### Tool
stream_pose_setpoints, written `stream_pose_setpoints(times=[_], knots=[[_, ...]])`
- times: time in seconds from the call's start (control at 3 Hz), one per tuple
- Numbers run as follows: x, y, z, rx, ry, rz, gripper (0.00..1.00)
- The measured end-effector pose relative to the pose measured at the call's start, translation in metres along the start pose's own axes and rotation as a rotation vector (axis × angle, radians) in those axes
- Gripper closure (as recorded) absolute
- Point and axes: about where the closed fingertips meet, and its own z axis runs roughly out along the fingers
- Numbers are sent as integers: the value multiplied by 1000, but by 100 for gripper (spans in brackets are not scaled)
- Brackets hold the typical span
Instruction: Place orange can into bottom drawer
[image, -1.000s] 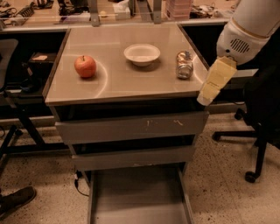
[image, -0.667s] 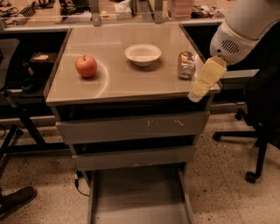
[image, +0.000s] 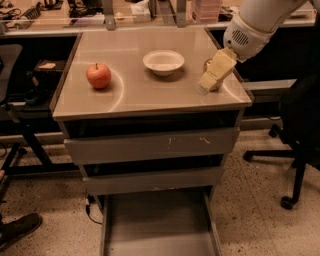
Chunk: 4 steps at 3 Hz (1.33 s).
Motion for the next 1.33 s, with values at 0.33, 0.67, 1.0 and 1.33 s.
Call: stream_pose_setpoints(times=[0.33,0.67,1.0,1.33], knots=[[-25,-19,2,31,-13,47,0],[-25,-19,2,31,-13,47,0],[-40,-30,17,34,-35,76,0],[-61,-43,27,50,-61,94,0]])
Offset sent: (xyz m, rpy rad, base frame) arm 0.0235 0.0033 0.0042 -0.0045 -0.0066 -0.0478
